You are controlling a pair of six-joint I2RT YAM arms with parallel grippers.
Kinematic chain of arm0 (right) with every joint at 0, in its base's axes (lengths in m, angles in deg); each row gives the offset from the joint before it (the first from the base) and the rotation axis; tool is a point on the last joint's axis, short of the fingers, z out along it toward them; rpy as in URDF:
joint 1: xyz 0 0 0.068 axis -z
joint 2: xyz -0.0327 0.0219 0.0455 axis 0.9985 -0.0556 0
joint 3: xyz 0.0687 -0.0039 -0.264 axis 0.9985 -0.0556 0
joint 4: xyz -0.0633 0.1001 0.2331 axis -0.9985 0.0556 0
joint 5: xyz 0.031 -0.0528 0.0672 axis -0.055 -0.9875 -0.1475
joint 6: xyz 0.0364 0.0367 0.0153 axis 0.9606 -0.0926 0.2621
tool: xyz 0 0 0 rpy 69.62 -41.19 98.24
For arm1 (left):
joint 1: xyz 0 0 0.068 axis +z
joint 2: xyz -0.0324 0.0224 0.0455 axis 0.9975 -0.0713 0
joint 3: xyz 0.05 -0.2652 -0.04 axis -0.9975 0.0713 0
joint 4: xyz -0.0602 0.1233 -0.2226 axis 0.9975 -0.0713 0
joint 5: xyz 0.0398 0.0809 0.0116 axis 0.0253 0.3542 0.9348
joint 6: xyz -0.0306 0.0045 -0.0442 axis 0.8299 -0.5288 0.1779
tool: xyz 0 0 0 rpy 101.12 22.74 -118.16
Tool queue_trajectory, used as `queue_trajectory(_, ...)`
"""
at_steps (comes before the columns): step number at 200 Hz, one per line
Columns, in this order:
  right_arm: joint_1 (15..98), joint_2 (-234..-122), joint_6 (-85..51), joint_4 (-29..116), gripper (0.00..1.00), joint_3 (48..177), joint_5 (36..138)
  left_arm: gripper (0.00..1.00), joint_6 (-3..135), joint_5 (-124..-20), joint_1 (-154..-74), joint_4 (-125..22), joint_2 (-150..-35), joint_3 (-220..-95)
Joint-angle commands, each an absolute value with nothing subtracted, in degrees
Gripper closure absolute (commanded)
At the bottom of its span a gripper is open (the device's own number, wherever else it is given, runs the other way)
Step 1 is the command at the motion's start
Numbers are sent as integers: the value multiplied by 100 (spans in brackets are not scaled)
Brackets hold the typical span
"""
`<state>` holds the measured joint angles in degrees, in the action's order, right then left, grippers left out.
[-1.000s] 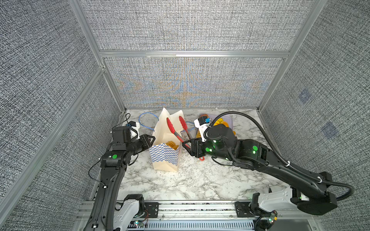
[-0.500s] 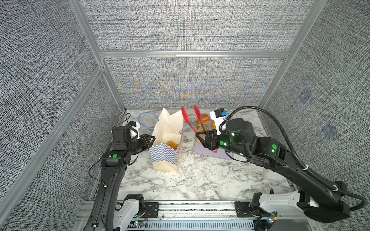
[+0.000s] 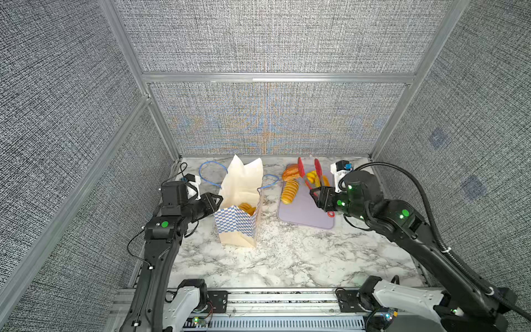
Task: Pack bread into a paper bag
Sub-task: Pick up the bread from the tray.
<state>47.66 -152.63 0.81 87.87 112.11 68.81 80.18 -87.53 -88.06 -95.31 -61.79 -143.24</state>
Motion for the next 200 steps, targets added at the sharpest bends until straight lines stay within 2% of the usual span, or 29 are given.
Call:
queue_trajectory(1, 4923, -15352, 353, 8588, 44, 10907, 7450, 65, 7943, -8807, -8808, -9469, -6180, -14358)
queue_trajectory(64, 4976, -16271, 750, 7916, 44, 10231, 7888, 65, 7917, -8797, -8810, -9489, -6162, -14353)
queue_trajectory(134, 5052, -17393, 851, 7752, 40, 10533, 7944, 65, 7935, -8806, -8811, -9477, -6109, -14298)
queue_trajectory(200, 5153, -17994, 1005, 7521, 37, 10676, 7949, 65, 7925, -8806, -8811, -9476, -6102, -14272)
